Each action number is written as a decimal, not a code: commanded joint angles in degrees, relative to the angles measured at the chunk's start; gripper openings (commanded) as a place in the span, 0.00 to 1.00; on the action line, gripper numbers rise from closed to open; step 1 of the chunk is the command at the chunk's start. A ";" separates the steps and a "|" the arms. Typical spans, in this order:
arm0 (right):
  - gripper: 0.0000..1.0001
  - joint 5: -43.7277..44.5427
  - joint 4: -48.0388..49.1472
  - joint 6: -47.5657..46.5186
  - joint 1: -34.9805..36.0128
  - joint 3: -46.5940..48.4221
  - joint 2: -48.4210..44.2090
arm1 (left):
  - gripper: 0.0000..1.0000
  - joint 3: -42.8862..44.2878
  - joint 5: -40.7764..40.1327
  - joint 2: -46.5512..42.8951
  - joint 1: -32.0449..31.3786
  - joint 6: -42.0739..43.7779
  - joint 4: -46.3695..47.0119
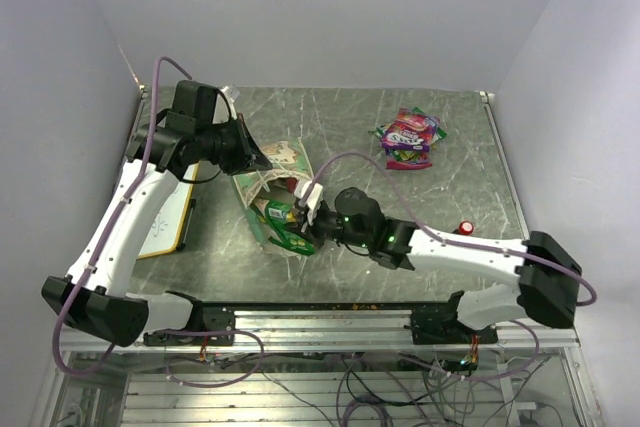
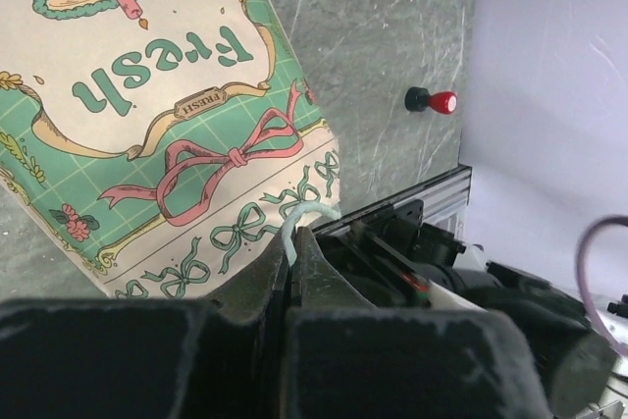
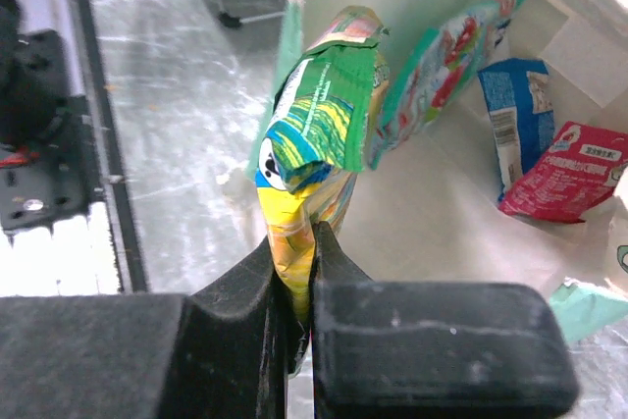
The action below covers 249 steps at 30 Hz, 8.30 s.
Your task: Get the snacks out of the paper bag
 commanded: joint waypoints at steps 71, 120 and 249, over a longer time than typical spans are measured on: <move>0.00 56.94 -43.27 -44.20 -36.26 60.51 40.56 | 0.07 2.17 -8.37 -1.79 0.30 6.05 -1.29; 0.65 40.62 -58.15 -23.10 -35.44 51.80 27.77 | 0.07 1.73 -6.91 -2.43 -1.21 5.75 -0.42; 0.00 22.99 16.50 2.34 3.46 0.30 12.09 | 0.07 -2.58 4.85 -1.87 -7.01 -17.33 15.17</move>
